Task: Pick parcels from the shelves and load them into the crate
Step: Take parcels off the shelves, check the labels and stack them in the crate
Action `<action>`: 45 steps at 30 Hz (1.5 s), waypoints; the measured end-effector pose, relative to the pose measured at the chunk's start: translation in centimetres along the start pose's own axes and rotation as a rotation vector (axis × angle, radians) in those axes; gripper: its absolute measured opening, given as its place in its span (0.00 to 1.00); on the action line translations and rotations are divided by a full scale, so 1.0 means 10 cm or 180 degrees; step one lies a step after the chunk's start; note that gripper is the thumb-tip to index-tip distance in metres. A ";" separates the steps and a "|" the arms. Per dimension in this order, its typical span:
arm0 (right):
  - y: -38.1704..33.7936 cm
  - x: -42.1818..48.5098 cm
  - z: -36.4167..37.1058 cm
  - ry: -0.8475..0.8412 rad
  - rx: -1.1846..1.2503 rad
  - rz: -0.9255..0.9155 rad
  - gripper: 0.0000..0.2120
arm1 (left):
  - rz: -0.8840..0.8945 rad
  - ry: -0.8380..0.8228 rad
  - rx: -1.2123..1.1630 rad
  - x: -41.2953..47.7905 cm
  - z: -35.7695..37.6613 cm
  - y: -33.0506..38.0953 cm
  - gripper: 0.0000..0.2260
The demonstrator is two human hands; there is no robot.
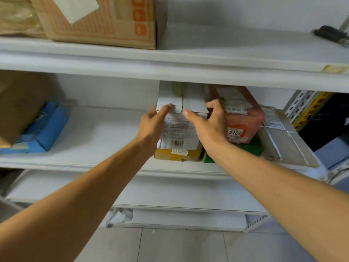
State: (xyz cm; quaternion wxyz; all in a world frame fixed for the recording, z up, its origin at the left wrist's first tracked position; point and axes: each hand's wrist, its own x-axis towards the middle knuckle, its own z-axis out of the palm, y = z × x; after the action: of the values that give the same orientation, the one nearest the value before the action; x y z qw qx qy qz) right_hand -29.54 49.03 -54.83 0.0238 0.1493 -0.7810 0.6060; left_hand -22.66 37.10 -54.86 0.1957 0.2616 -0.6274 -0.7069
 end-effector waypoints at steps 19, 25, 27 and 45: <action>-0.53 -0.64 -0.09 -0.0435 0.0116 0.0965 0.26 | 0.0803 -0.0360 0.0756 -0.85 -0.50 0.15 0.23; -0.53 -0.66 -0.10 -0.0728 -0.0055 0.1343 0.33 | 0.0886 -0.0210 0.1443 -1.02 -0.53 0.12 0.30; -0.47 -0.68 -0.10 -0.0988 -0.0231 0.1431 0.46 | 0.0864 -0.0313 0.1644 -1.09 -0.56 0.02 0.28; -0.24 -0.73 -0.41 -0.1809 0.1029 0.1795 0.24 | -0.0359 -0.0788 -0.0075 -1.09 -0.93 0.01 0.24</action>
State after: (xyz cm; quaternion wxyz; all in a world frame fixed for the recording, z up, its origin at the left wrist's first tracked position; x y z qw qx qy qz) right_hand -22.53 53.94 -53.11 -0.3824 0.0928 -0.6617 0.6382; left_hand -8.42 36.39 -54.16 0.0798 0.2049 -0.6227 -0.7509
